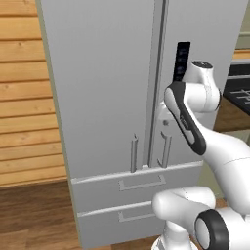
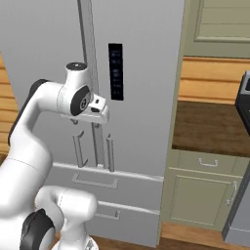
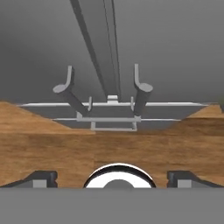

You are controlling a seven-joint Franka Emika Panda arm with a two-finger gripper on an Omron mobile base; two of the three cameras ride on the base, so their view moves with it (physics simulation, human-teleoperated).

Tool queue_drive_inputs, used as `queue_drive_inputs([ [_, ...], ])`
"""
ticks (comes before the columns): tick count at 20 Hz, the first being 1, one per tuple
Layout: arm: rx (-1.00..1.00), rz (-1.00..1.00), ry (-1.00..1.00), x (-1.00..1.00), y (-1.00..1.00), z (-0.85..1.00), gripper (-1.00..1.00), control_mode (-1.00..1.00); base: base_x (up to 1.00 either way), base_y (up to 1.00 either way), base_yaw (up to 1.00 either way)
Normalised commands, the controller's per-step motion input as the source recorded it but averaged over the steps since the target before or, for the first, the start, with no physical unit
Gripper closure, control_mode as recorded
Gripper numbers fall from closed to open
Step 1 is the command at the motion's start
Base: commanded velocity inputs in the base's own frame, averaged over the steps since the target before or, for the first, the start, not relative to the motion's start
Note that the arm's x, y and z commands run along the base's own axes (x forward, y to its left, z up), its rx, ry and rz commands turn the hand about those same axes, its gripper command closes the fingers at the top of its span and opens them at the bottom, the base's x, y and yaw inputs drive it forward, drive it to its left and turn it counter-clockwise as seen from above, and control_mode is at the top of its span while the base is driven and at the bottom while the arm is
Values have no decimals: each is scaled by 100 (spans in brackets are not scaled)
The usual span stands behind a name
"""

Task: Take the strawberry from the fridge and place it on top of the pancake, located on the dining counter.

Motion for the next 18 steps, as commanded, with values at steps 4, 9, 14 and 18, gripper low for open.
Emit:
queue_drive_inputs([
  [4, 0, 1, -3, 39, -42, -67, -100, -100, 0, 0, 0],
  [9, -1, 1, -9, 48, -7, -45, -100, -100, 0, 0, 0],
  [14, -1, 0, -3, 61, -7, -50, -100, -100, 0, 0, 0],
  [18, -4, 0, 0, 66, -22, -42, -100, -100, 0, 0, 0],
])
